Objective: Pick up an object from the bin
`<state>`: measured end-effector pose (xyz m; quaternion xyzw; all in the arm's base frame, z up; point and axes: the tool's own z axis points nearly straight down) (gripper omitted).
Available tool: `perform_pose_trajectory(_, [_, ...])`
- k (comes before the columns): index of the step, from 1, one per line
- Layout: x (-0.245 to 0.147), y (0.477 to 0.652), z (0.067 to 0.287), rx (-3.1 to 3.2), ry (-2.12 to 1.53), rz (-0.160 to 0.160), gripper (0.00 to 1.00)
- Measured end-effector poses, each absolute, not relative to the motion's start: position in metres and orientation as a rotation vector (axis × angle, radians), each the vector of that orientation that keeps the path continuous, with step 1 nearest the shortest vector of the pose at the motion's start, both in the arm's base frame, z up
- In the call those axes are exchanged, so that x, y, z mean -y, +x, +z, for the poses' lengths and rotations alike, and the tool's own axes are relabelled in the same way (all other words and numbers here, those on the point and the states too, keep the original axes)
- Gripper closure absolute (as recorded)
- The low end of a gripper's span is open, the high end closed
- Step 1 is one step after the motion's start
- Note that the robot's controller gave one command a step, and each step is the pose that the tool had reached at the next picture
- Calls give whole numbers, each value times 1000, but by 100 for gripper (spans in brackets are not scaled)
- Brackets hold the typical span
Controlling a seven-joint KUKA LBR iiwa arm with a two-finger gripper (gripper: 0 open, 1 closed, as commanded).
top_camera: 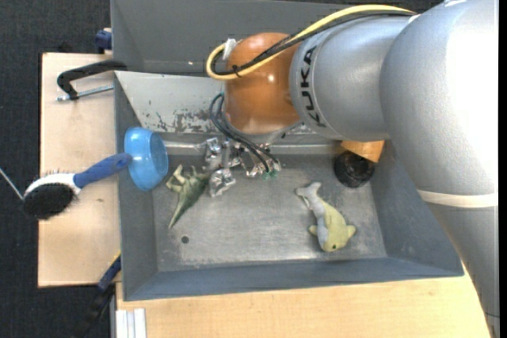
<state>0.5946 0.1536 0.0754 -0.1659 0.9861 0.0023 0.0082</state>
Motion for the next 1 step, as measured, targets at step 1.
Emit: perform_pose_trajectory(1, [-135,577,245,-3077,-556,2,100])
